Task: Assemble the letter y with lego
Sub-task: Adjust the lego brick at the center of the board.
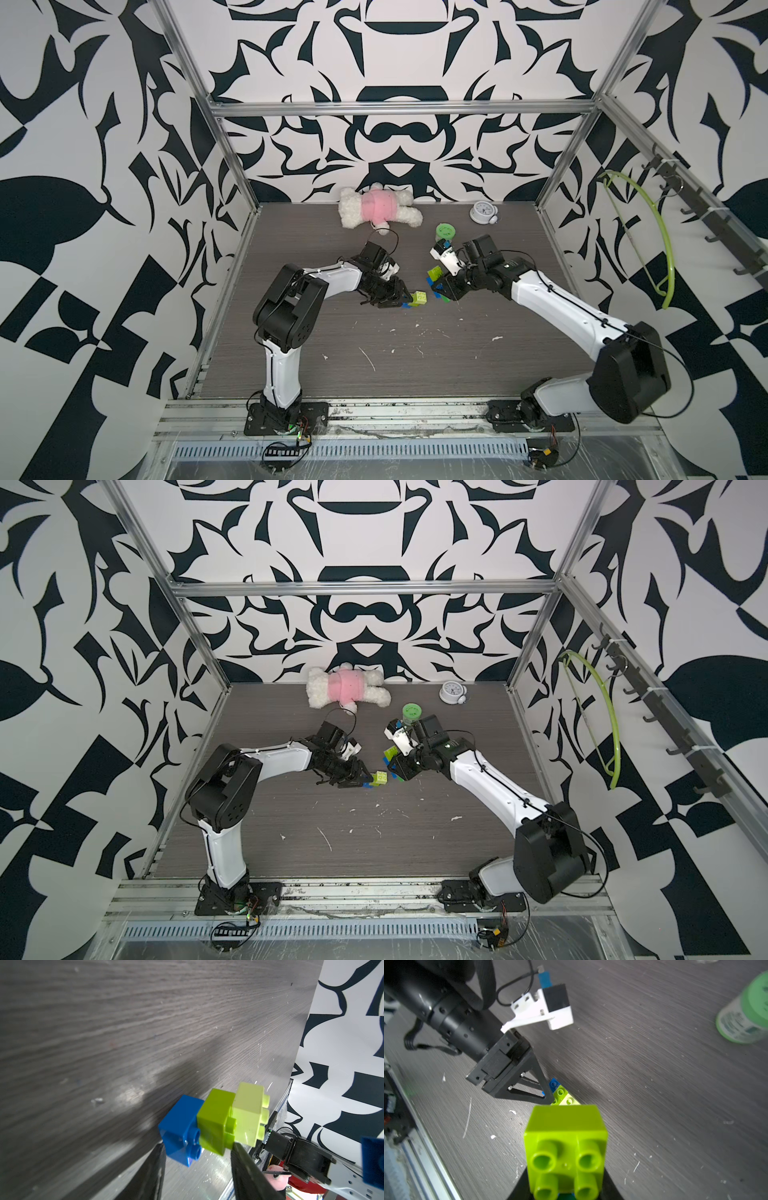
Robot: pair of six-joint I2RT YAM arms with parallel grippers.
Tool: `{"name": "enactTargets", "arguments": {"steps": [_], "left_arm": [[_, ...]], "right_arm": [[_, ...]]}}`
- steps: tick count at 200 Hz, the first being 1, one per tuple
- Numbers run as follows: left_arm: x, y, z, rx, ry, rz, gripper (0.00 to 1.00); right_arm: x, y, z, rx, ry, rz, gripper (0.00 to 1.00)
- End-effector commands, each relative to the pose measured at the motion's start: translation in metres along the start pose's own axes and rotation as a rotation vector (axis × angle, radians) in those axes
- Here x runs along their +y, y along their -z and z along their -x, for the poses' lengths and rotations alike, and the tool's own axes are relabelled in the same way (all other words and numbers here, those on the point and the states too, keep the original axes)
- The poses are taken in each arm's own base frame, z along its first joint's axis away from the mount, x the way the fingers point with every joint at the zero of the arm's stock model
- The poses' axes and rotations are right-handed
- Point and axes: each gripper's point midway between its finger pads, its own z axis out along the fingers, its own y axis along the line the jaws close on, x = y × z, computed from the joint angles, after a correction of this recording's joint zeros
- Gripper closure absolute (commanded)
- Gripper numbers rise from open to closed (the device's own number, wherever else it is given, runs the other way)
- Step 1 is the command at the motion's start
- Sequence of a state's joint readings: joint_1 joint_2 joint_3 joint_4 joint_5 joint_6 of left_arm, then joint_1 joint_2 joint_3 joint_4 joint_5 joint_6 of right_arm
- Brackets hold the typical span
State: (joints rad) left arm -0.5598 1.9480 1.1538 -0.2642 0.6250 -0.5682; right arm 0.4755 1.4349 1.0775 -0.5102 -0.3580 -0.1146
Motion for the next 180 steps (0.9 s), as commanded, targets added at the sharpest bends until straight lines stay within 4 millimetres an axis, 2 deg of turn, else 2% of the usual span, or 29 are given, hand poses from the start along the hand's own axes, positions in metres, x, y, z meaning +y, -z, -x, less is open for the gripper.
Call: {"name": "enactTargets", "arguments": {"steps": [1,51,92,142,180], "left_arm": [[0.075,-0.012,-0.032,0.065,0.13,0.228,0.48],[0.085,-0.016,-0.034,0.07,0.148,0.208,0.48],[0.087,-0.017,-0.036,0.075,0.152,0.204,0.48],[0.088,-0.017,-0.036,0.076,0.153,0.206,0.48],[0.088,-0.017,-0.036,0.077,0.154,0.206,0.48]], "right_arm": [[0.003,0.0,0.006,0.038,0.159,0.008,0.94],[0.008,-0.026,0.007,0.095,0.457,0.105,0.93],[0.017,-0.033,0.005,0.092,0.658,0.189,0.93],[0.015,-0.043,-0.003,0.161,0.76,0.197,0.92],[0.015,-0.05,0.003,0.161,0.811,0.179,0.92]]}}
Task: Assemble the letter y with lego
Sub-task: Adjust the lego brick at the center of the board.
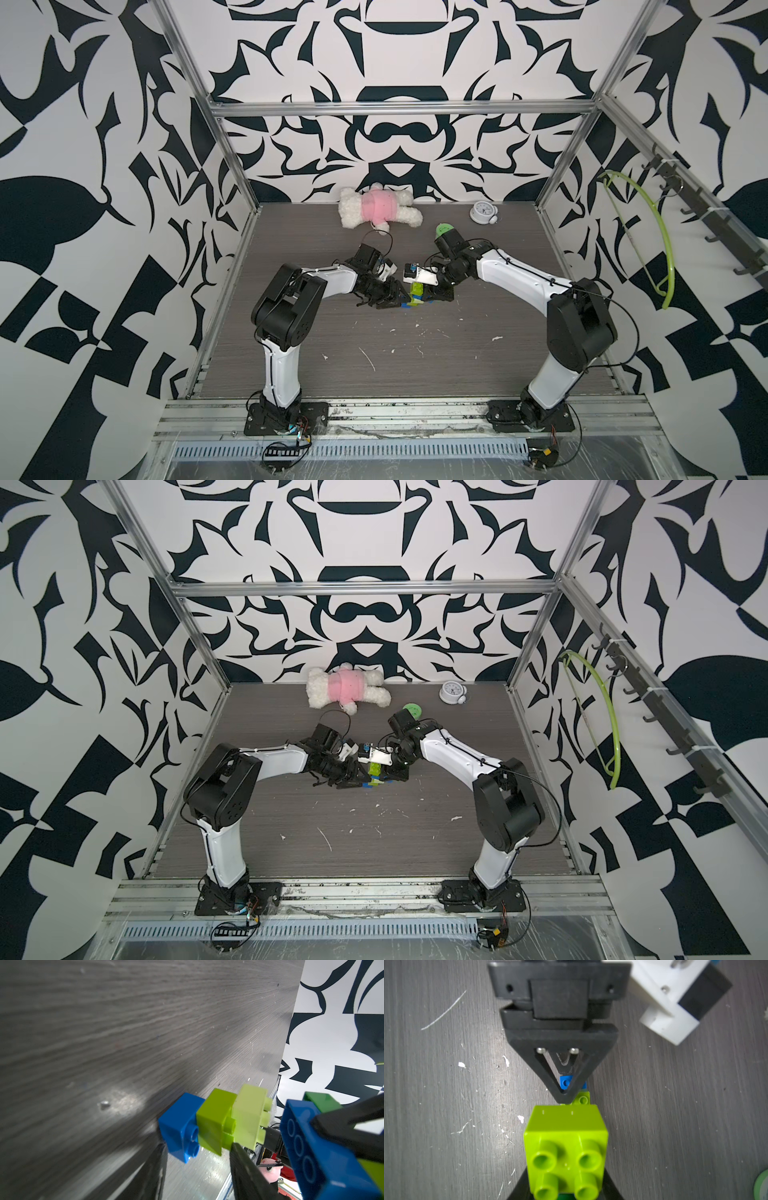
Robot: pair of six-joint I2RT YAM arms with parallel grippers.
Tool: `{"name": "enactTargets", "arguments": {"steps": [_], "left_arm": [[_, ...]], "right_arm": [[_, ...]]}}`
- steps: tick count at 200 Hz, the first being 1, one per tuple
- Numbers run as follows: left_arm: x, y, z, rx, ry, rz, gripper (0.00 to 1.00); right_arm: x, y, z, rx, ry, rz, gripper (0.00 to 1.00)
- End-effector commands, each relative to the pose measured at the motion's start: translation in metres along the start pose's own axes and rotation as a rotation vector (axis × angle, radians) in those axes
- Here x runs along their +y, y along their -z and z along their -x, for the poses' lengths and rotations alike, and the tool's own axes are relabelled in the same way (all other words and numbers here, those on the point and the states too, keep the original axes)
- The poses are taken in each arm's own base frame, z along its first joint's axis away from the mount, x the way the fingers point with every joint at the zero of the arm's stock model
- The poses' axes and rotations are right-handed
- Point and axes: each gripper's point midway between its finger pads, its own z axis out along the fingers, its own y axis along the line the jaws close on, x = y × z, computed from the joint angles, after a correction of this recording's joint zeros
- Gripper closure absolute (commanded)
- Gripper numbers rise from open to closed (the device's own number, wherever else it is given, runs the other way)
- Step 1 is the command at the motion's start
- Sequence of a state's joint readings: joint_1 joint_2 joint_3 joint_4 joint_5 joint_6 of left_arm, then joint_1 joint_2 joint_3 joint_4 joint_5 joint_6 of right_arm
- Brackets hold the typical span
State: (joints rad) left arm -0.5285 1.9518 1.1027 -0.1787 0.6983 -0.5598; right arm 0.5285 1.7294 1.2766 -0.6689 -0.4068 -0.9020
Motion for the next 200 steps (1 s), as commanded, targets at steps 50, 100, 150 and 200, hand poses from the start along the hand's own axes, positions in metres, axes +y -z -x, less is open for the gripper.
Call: {"name": "enactTargets", "arguments": {"steps": [50,100,150,200], "left_arm": [[0.086,-0.013,-0.038,0.075,0.161,0.277,0.48],[0.087,-0.014,-0.039,0.077,0.163,0.276,0.48],[0.09,-0.015,-0.04,0.076,0.169,0.267,0.48],[0.091,-0.009,-0.038,0.068,0.175,0.265,0.48]], "right_arm": [[-0.011,0.003,0.014,0.059,0.131,-0.018,0.92],[-0.008,0.001,0.013,0.099,0.151,0.002,0.92],[-0.007,0.0,0.014,0.086,0.139,0.001,0.92],[-0.025,0.015,0.023,-0.048,-0.133,-0.024,0.92]]}}
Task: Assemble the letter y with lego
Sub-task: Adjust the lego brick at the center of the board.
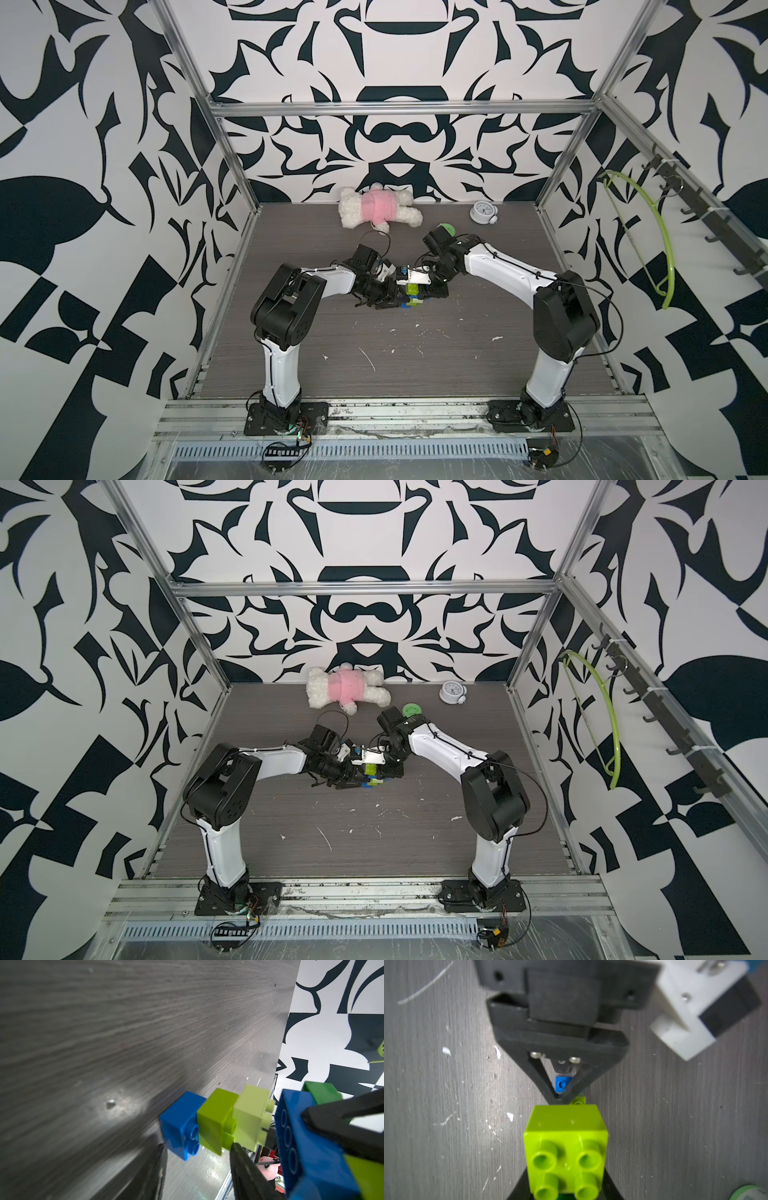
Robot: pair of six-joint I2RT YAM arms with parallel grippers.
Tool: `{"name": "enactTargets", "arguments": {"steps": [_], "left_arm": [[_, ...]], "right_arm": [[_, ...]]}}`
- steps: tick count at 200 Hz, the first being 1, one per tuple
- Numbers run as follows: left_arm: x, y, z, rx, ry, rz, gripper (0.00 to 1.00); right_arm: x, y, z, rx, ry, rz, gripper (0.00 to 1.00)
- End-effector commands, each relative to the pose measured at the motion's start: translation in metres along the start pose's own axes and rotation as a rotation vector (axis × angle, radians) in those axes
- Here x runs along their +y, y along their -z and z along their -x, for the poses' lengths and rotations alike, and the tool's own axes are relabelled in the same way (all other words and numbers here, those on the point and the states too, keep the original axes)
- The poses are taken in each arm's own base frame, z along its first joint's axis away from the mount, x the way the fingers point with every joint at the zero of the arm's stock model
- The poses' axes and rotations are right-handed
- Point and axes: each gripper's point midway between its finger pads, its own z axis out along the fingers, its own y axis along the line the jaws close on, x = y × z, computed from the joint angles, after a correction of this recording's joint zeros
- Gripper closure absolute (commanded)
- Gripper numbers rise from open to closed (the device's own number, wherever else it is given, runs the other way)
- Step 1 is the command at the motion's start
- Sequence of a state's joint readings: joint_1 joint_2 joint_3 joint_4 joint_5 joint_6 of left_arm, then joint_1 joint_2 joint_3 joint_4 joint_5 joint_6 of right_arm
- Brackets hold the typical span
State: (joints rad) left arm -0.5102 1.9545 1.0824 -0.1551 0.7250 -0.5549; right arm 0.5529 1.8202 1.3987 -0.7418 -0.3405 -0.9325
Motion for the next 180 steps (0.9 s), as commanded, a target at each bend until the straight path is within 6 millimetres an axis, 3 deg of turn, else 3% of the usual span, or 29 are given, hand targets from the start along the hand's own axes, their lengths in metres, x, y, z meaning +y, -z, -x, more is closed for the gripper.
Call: {"name": "enactTargets", "arguments": {"steps": [1,27,52,114,180], "left_arm": [[0.087,-0.01,-0.037,0.066,0.17,0.288,0.48],[0.088,-0.009,-0.038,0.064,0.172,0.285,0.48],[0.089,-0.011,-0.038,0.069,0.175,0.282,0.47],[0.096,-0.013,-0.042,0.065,0.186,0.266,0.48],[0.106,-0.016,-0.046,0.065,0.203,0.262,0.51]], "right_arm": [[-0.013,0.025,0.016,-0.128,-0.179,-0.02,0.92],[-0.02,0.038,0.024,-0.261,-0.424,0.011,0.92],[-0.017,0.046,0.021,-0.282,-0.475,-0.012,0.92],[-0.002,0.045,0.008,-0.029,-0.228,-0.109,0.93],[-0.005,0.032,0.008,0.077,-0.162,-0.097,0.93]]}}
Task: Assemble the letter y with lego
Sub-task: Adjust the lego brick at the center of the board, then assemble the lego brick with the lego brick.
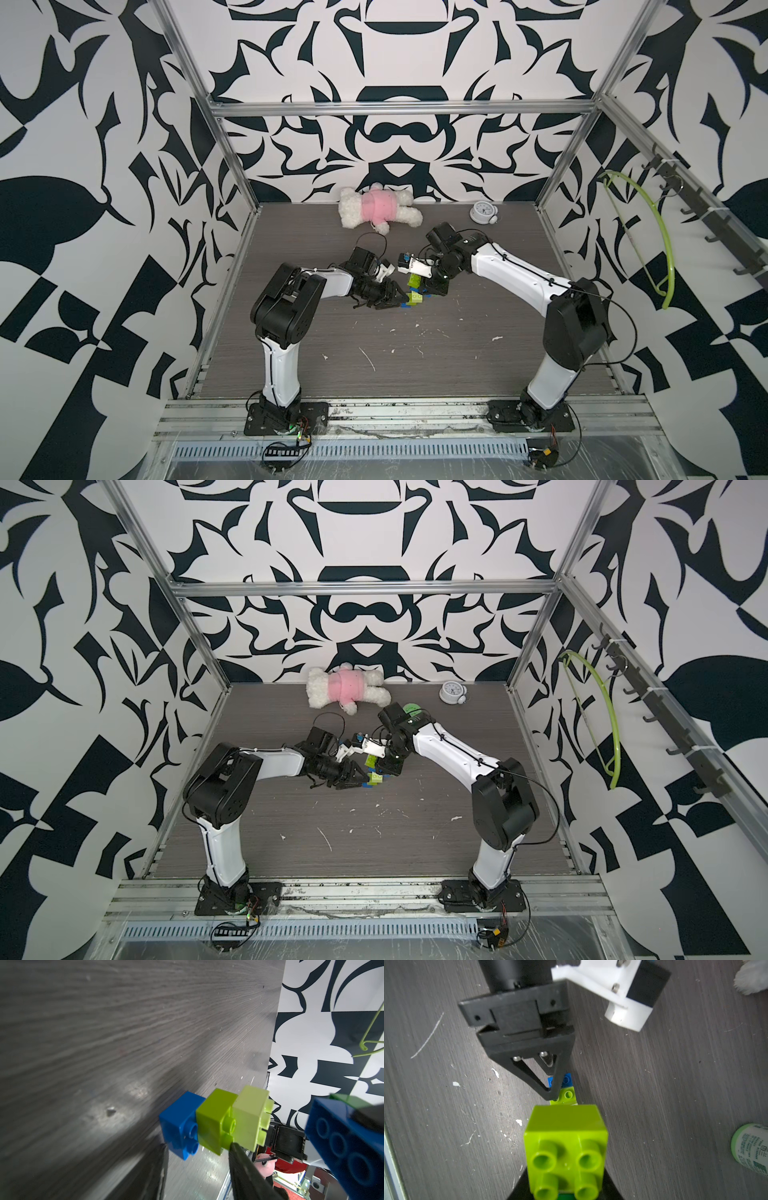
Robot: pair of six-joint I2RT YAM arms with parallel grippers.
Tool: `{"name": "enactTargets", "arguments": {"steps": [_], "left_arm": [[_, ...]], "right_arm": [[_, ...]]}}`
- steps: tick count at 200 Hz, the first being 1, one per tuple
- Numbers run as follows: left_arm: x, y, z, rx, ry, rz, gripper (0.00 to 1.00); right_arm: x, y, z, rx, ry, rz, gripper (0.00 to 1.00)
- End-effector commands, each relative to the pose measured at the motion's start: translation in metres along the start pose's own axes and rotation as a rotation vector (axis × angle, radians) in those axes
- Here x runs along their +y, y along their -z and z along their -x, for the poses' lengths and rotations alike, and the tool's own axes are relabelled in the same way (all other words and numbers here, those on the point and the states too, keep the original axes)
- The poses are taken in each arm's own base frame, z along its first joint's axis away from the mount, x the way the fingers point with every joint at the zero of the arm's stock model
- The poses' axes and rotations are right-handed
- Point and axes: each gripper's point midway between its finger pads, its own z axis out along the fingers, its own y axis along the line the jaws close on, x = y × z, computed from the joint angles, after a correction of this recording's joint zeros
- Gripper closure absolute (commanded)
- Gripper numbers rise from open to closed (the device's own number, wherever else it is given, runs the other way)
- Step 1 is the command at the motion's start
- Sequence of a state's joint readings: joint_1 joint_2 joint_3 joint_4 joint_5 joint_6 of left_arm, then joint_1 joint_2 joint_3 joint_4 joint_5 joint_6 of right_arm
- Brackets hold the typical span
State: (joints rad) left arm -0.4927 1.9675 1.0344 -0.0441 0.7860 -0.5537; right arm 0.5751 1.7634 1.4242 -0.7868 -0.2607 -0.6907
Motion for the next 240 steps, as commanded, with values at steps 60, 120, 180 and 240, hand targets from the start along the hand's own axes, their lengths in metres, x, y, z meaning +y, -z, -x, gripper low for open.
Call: {"name": "enactTargets", "arguments": {"steps": [60,120,180,240], "left_arm": [[0.11,-0.006,-0.051,0.069,0.244,0.33,0.54],[0.115,-0.006,-0.053,0.063,0.249,0.329,0.54],[0.121,-0.008,-0.056,0.064,0.254,0.324,0.54],[0.123,-0.009,-0.057,0.065,0.256,0.319,0.54]], "right_arm": [[-0.002,0.003,0.007,0.09,0.1,-0.025,0.93],[0.003,-0.003,0.01,0.141,0.174,-0.014,0.93],[0.006,-0.005,0.015,0.14,0.3,-0.003,0.92],[0.006,-0.007,0.016,0.158,0.39,0.008,0.92]]}}
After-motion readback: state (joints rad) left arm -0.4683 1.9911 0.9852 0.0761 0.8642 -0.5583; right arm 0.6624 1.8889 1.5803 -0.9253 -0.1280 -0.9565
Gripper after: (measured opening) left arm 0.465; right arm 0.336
